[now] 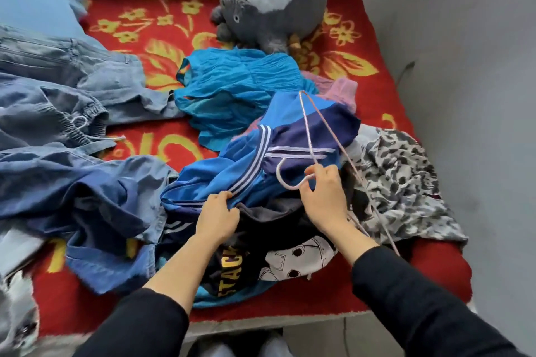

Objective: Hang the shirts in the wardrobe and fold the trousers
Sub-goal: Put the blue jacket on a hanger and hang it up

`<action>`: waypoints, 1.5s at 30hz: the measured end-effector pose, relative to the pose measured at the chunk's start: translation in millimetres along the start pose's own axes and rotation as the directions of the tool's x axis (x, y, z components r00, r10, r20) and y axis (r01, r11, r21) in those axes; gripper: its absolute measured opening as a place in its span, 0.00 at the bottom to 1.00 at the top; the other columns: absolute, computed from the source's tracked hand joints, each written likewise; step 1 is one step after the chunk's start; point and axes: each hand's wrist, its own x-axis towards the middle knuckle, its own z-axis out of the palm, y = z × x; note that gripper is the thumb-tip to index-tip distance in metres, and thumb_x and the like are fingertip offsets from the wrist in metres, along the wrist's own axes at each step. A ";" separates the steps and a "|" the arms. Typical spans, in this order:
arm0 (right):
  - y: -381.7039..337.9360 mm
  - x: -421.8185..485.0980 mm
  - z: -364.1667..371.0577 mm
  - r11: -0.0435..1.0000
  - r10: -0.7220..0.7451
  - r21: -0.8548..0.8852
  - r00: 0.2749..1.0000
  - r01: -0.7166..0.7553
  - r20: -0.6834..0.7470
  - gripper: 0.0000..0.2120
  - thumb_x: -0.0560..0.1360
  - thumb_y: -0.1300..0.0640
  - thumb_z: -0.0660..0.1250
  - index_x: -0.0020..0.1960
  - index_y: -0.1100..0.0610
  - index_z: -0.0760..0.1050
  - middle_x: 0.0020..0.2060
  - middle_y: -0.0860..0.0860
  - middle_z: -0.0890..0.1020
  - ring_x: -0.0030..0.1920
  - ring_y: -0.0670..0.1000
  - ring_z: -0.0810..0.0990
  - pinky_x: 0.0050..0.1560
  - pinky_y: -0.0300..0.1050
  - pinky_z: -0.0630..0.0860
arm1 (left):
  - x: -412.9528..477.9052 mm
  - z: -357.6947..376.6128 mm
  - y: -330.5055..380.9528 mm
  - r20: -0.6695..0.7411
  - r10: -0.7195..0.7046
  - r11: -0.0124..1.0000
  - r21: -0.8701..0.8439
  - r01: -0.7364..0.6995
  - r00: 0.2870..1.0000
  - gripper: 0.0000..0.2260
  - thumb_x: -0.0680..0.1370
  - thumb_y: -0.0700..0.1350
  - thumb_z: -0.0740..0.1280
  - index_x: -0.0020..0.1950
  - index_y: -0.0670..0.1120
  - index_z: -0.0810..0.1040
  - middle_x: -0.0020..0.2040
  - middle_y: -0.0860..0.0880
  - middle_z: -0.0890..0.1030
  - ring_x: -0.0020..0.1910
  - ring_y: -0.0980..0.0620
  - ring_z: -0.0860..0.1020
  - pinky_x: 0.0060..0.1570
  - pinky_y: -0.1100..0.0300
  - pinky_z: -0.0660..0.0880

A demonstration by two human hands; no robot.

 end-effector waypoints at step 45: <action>-112.8 -34.0 -177.0 0.702 -0.203 0.704 0.916 -0.110 0.346 0.14 0.59 0.67 0.64 0.43 0.71 0.76 0.38 0.57 0.79 0.40 0.55 0.76 0.41 0.43 0.72 | 2.7 -140.4 190.3 -0.186 0.612 0.740 -0.209 -0.639 0.769 0.11 0.76 0.45 0.58 0.47 0.43 0.80 0.48 0.44 0.82 0.49 0.46 0.78 0.50 0.54 0.71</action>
